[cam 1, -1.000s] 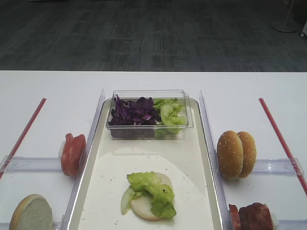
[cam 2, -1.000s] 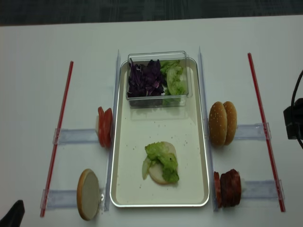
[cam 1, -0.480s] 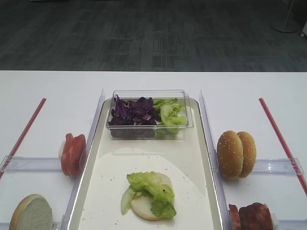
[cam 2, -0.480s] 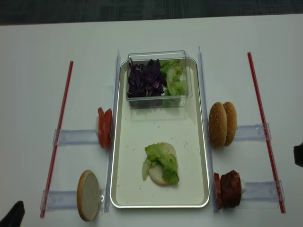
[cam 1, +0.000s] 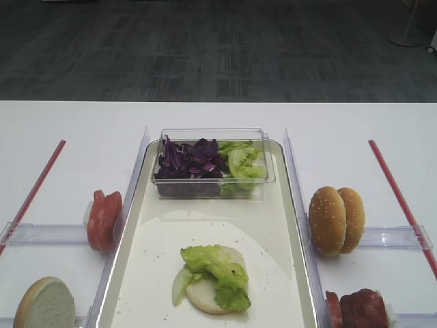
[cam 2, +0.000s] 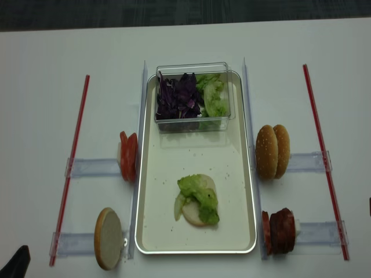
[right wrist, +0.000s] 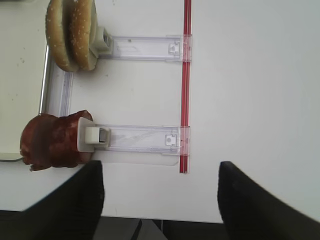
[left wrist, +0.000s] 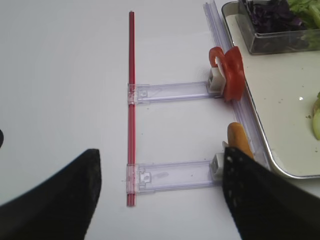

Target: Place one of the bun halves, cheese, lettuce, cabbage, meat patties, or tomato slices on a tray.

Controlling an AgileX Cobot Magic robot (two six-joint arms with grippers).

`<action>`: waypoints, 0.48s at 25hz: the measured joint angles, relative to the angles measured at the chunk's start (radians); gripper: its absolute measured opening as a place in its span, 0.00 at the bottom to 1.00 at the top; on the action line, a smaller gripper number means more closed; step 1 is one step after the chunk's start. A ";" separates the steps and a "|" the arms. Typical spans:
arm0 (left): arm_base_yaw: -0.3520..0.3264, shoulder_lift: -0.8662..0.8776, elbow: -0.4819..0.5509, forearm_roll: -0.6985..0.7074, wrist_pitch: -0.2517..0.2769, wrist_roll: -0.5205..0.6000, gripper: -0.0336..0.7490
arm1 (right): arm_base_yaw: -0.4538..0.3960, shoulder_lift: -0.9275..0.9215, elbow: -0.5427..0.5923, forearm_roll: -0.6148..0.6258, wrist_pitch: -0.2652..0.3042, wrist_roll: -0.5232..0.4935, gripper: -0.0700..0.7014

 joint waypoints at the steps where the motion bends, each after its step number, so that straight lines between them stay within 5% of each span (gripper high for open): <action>1: 0.000 0.000 0.000 0.000 0.000 0.000 0.65 | 0.000 -0.014 0.011 0.000 0.000 0.000 0.75; 12: 0.000 0.000 0.000 0.000 0.000 0.000 0.65 | 0.000 -0.125 0.097 0.000 -0.019 -0.018 0.75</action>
